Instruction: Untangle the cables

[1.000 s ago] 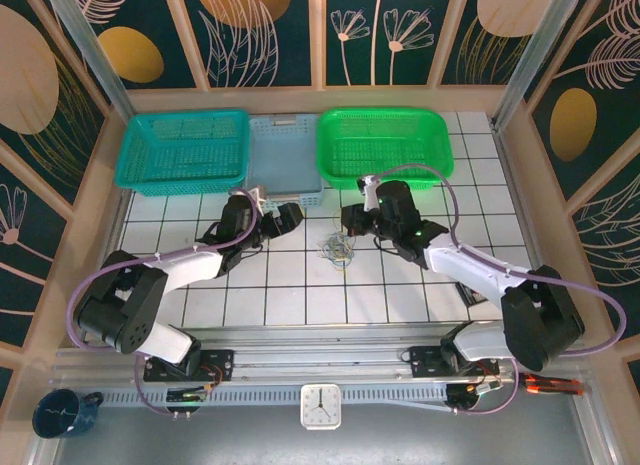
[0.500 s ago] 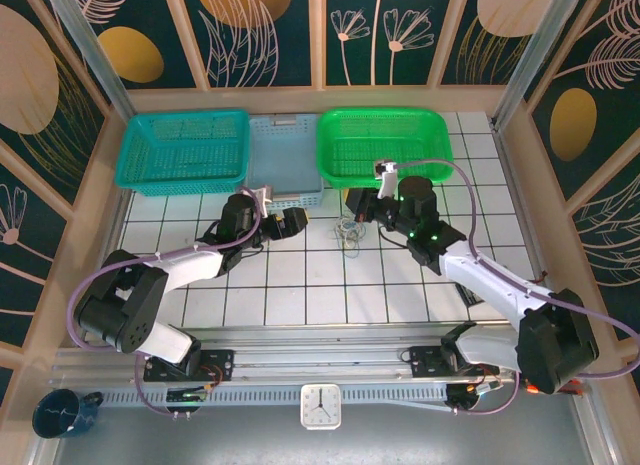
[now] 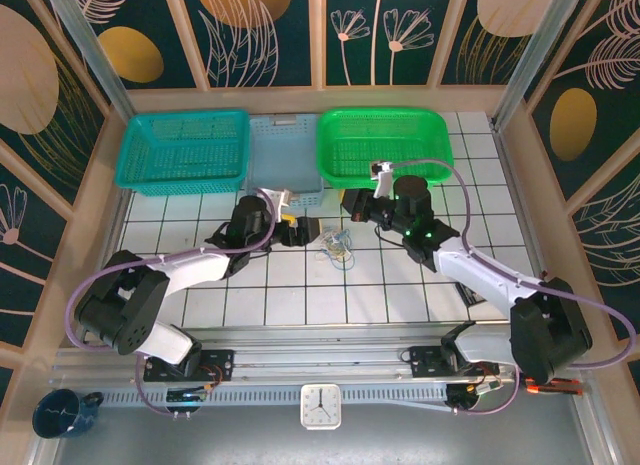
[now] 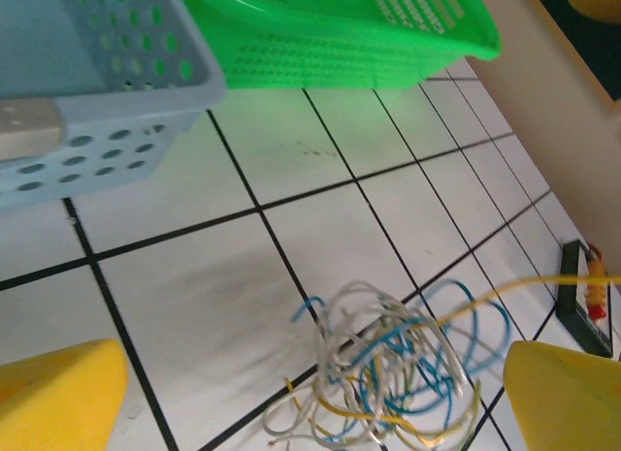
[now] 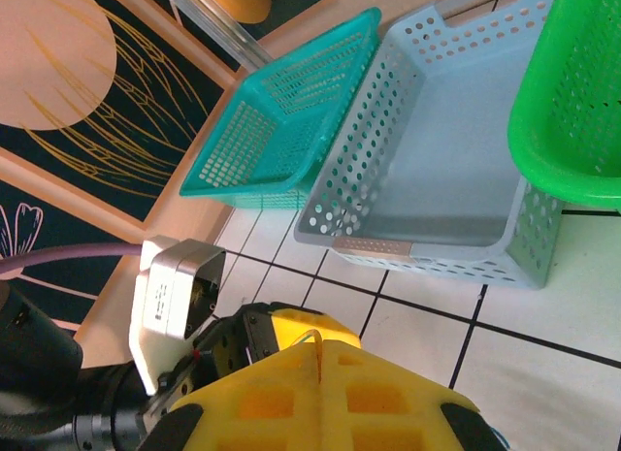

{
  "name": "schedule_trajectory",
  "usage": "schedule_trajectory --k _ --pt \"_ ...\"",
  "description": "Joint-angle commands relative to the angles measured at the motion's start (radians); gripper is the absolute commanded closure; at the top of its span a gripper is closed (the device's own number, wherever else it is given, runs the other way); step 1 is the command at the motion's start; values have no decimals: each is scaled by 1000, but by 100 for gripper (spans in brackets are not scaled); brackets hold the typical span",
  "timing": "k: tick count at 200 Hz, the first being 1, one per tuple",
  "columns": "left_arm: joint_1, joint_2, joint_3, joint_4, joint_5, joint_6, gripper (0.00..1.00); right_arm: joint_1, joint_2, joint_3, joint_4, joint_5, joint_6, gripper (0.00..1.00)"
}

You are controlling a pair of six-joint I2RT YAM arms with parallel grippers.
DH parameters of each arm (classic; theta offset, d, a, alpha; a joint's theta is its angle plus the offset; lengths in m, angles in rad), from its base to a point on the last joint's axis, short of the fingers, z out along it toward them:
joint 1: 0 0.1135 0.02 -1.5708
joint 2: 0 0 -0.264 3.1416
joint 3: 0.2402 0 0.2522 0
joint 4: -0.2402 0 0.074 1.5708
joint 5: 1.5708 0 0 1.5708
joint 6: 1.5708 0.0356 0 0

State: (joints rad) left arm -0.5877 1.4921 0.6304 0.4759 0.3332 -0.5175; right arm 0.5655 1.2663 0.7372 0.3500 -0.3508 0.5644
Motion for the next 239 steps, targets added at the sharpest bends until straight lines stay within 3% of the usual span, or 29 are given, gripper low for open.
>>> schedule_trajectory --k 1,90,204,239 --pt "-17 -19 18 56 1 77 1 22 17 11 54 -19 22 100" --pt "-66 79 88 108 44 166 1 94 65 40 78 -1 47 100" --pt "-70 166 45 193 56 143 4 113 1 85 92 6 76 100" --pt "-70 191 39 187 61 147 14 113 -14 93 115 -14 99 100"
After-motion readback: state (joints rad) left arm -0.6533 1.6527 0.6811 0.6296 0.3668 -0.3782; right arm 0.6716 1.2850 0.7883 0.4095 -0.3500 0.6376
